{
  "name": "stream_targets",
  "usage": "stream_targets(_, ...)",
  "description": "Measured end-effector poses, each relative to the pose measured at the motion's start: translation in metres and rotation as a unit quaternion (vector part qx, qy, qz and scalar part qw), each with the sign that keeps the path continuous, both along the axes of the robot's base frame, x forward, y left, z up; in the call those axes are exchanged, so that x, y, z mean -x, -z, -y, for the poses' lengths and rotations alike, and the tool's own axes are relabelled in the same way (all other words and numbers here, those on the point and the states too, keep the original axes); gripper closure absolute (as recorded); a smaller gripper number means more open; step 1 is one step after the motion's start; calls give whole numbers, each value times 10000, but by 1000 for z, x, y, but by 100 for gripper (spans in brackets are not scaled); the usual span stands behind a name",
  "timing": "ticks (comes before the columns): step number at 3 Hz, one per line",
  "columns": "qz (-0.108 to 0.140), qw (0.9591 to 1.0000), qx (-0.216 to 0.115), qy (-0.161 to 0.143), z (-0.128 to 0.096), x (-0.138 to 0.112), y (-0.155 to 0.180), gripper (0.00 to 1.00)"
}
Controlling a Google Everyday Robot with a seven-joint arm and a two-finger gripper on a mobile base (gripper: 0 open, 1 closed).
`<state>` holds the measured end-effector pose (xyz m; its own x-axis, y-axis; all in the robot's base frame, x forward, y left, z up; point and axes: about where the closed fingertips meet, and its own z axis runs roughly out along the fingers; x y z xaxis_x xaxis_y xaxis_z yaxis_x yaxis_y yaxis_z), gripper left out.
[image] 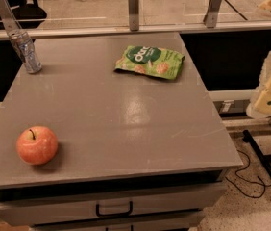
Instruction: Move green rice chip bag near redbull can
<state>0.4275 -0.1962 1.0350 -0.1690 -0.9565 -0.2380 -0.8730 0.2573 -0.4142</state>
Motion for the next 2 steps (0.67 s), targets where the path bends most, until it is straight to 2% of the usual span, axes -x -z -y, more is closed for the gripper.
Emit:
stream_targets(1,1,10000,0,-1,0,0,0,0)
stream_targets(2,164,9996,-139,-180,-9,-18,7,0)
